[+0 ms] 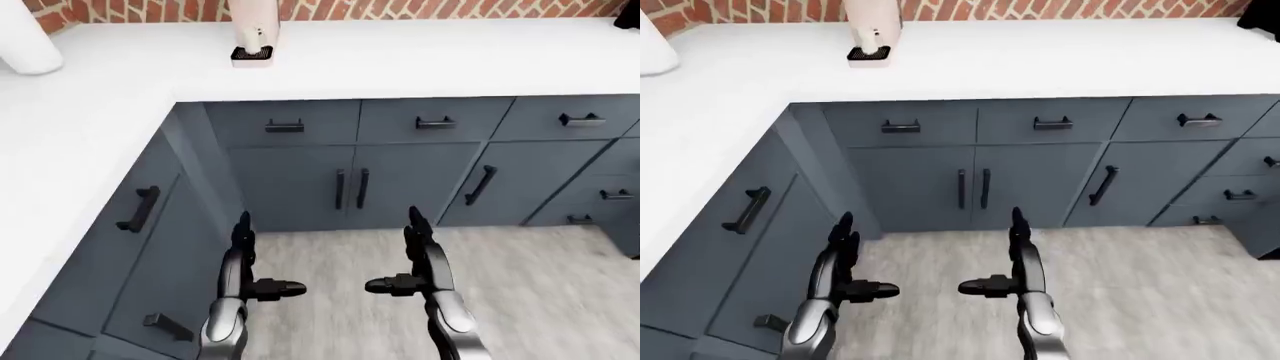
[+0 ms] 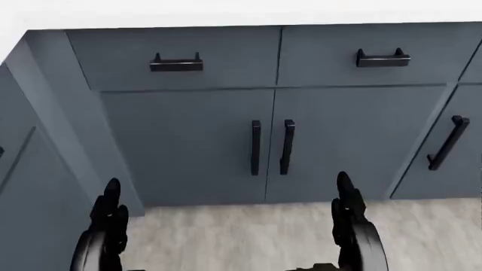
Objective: Pick the mug from under the coffee machine dispenser and place it on the counter.
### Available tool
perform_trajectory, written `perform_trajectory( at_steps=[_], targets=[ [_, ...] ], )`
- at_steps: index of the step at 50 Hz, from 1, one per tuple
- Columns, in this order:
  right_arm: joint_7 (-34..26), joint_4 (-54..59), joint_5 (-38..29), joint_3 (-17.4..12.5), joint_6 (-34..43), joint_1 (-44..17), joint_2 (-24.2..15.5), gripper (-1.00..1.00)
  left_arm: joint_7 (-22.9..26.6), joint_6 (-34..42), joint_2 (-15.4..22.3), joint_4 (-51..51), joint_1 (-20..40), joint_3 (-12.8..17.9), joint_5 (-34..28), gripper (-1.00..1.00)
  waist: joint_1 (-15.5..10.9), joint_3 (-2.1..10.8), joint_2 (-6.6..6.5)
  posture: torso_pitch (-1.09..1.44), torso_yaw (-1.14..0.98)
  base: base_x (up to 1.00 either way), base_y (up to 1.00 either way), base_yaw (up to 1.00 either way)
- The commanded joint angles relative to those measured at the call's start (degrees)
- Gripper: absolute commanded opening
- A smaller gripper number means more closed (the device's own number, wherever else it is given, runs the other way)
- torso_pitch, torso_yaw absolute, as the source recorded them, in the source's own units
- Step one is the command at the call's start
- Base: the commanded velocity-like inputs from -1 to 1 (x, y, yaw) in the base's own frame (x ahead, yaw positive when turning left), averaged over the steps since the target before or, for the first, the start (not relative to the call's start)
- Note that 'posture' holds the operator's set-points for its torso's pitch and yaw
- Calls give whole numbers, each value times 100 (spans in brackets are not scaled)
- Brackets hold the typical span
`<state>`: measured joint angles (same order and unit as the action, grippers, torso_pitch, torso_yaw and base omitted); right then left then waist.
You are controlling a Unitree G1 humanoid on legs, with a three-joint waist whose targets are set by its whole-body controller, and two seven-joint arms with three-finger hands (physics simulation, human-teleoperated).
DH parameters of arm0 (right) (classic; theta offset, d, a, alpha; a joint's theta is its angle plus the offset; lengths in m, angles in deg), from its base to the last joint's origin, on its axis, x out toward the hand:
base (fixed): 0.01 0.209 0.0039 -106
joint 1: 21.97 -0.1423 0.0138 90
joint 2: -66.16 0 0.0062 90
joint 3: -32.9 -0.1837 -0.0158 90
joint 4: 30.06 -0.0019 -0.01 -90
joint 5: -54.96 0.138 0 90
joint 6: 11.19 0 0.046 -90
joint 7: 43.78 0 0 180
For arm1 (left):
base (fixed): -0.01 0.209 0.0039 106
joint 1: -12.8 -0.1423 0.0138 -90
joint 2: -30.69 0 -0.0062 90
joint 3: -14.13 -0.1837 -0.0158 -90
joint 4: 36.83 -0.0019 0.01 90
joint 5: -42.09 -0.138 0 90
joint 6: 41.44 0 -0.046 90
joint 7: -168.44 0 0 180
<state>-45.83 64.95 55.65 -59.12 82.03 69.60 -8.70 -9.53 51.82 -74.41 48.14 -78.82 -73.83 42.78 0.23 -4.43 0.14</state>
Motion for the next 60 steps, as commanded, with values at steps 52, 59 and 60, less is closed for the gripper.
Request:
perform_trajectory(
  at_steps=[52,59,60],
  targets=[
    [257,2064,870,-1202,-305,-5622,-2893,100,-529,483,2585,-996,4621,1361,1155,100,-27,304,-33,0,0,1,0,0],
    [238,2025,872,-1217,-286,-5573,-2868,100,-561,480,2632,-1035,4568,1396,1160,100,-16,302,-21,0,0,18,0,0],
    [234,2032,872,-1216,-282,-5587,-2875,100,-567,486,2644,-1031,4566,1406,1170,100,-9,301,-34,0,0,18,0,0]
  ],
)
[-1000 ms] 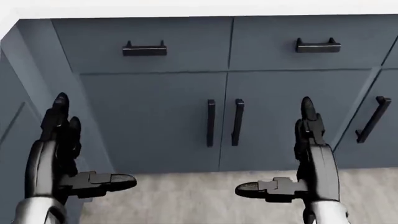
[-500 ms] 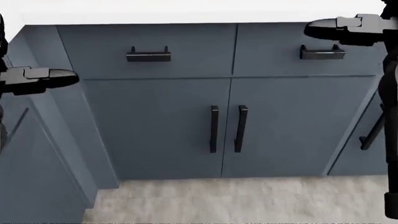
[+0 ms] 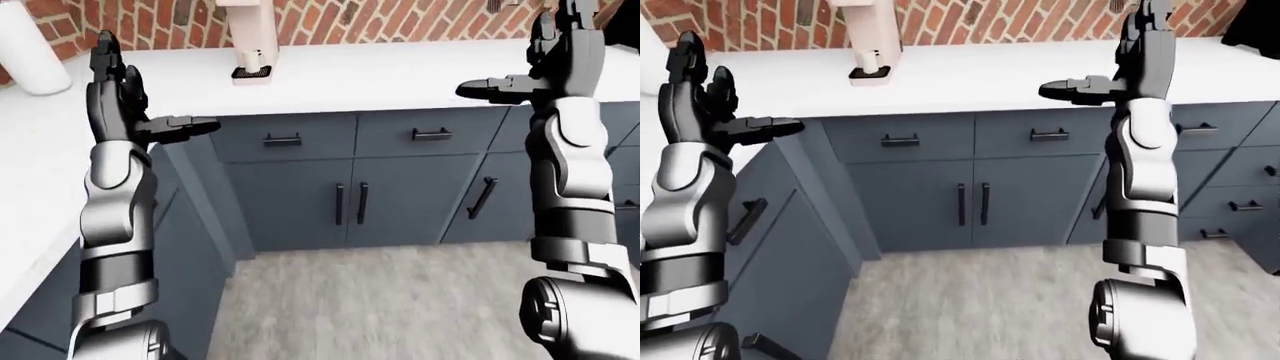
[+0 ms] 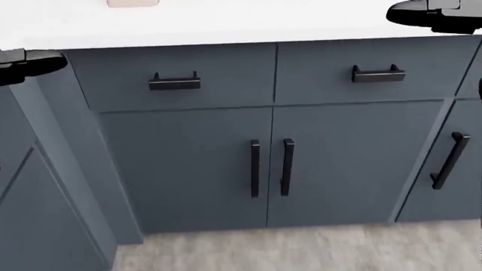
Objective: Pick the mug from under the coffee machine dispenser and place it on the counter.
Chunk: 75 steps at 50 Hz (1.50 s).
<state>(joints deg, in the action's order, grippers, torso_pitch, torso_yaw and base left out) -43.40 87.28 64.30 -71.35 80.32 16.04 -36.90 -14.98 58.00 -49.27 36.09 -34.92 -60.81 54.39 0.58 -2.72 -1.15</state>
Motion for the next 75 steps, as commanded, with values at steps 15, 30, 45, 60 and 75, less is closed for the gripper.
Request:
perform_trajectory(
  at_steps=[15,30,45,60,75],
  targets=[
    [-20,-203,5,2,-125,-277,-88,100,-77,-107,225,166,207,126,38,100,-116,140,190,0,0,17,0,0],
    [-12,-198,52,-3,-104,-316,-103,100,-96,-68,331,159,268,166,40,100,21,197,-371,0,0,18,1,0],
    [-37,-211,43,1,-143,-289,-99,100,-111,-46,324,238,214,172,59,100,-70,197,347,0,0,18,2,0],
    [-13,-243,33,-1,-109,-334,-116,100,-110,-33,323,241,242,165,50,100,-23,199,-333,0,0,18,2,0],
    [-6,-254,34,-2,-109,-324,-119,100,-105,-43,322,235,222,168,41,100,-62,214,359,0,0,18,2,0]
  ],
)
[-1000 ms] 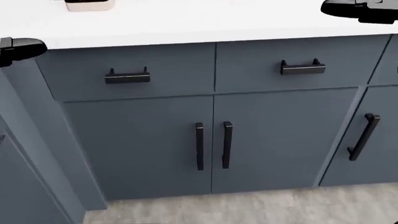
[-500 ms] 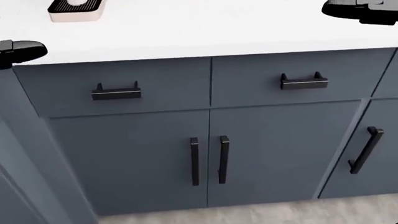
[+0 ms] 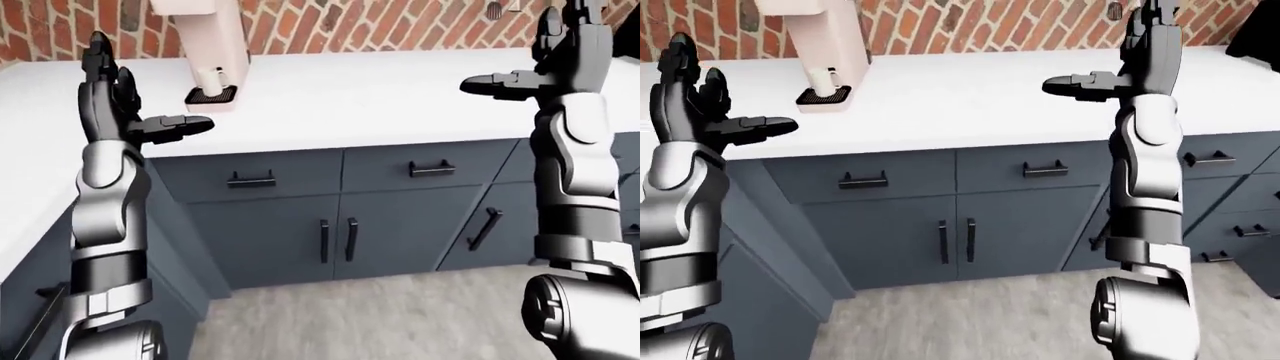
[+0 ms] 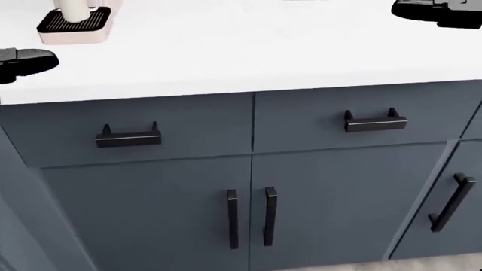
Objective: Pick the mug from under the coffee machine dispenser and place it on the counter.
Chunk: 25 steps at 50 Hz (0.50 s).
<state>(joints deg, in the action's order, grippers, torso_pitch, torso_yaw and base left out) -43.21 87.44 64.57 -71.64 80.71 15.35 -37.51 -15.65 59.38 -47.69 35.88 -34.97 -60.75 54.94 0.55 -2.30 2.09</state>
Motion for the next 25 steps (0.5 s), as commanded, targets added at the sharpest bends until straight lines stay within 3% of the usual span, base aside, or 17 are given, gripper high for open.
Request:
perform_trajectory(
  at_steps=[1,6,7,9,10,11,12,14,17,19,21,22,23,25],
  targets=[
    [-21,-265,6,25,-152,-255,-56,100,-38,-177,167,261,225,166,-11,100,-63,179,-9,0,0,19,2,0],
    [-29,-247,4,27,-166,-266,-60,100,-39,-185,170,256,228,168,-13,100,-16,96,-352,0,0,18,2,0],
    [-28,-248,3,29,-169,-265,-57,100,-38,-186,170,256,228,166,-13,100,2,111,-466,0,0,18,4,0],
    [-25,-250,6,28,-166,-262,-56,100,-49,-183,177,261,231,174,-14,100,23,240,-847,0,0,17,4,0],
    [-25,-260,5,29,-161,-260,-56,100,-52,-179,177,267,230,173,-14,100,-24,186,-564,0,0,18,5,0],
    [-23,-263,4,30,-155,-262,-58,100,-54,-176,176,274,227,171,-15,100,1,166,-677,0,0,18,5,0],
    [-22,-271,5,30,-145,-270,-59,100,-55,-169,179,279,232,173,-13,100,-27,167,-658,0,0,19,9,0],
    [-25,-281,10,25,-132,-279,-67,100,-58,-164,181,286,234,173,-12,100,-43,194,-514,0,0,18,11,0],
    [-24,-269,19,20,-118,-310,-81,100,-61,-160,186,276,255,171,-9,100,-75,128,-311,0,0,18,10,0],
    [-22,-278,29,17,-103,-315,-84,100,-65,-159,185,272,258,176,-2,100,-105,112,-126,0,0,18,11,0],
    [-22,-284,39,16,-87,-325,-90,100,-67,-162,189,264,268,174,-2,100,-126,193,218,0,0,18,11,0],
    [-18,-276,38,17,-91,-332,-91,100,-67,-163,191,262,271,172,-3,100,-72,155,22,0,0,17,9,0],
    [-23,-265,40,17,-95,-340,-97,100,-69,-164,191,261,270,173,-2,100,-86,161,96,0,0,16,10,0],
    [-17,-247,42,13,-113,-328,-95,100,-69,-173,185,264,249,173,-3,100,-42,181,66,0,0,19,10,0]
  ],
)
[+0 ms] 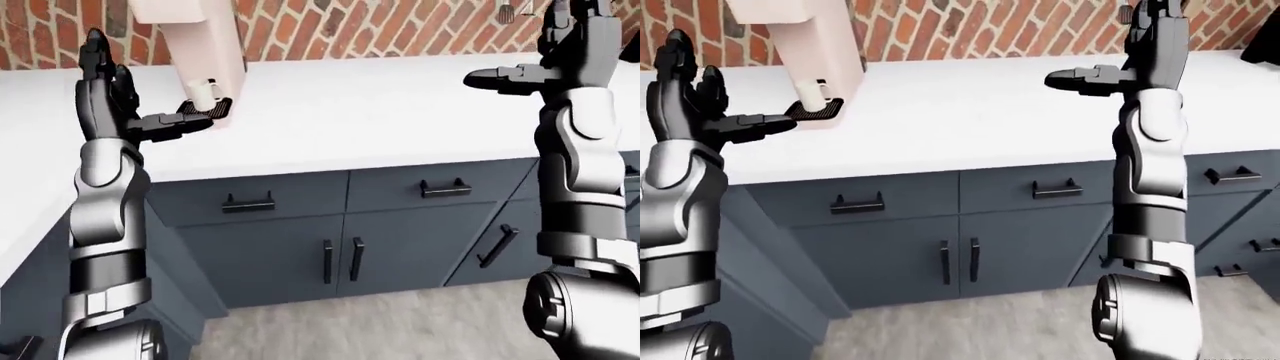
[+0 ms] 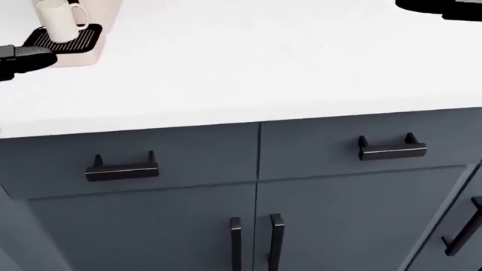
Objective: Pick the mug from under the coffee machine dispenser and place it on the counter.
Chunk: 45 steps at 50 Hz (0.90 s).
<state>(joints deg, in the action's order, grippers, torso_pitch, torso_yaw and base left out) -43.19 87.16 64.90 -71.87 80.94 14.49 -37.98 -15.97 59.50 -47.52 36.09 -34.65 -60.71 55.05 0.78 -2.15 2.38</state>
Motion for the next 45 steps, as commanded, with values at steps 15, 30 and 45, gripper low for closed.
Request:
perform_trajectory(
  at_steps=[15,30,45],
  targets=[
    [-6,-215,24,40,-135,-244,-52,100,-16,-185,208,210,152,211,17,100,-58,164,-532,0,0,18,11,0],
    [-23,-200,39,31,-74,-348,-109,100,-24,-194,229,191,158,209,23,100,-57,160,-45,0,0,17,16,0],
    [0,-250,45,35,-80,-293,-84,100,-21,-207,214,230,90,218,20,100,-71,111,-372,0,0,16,19,0]
  ],
)
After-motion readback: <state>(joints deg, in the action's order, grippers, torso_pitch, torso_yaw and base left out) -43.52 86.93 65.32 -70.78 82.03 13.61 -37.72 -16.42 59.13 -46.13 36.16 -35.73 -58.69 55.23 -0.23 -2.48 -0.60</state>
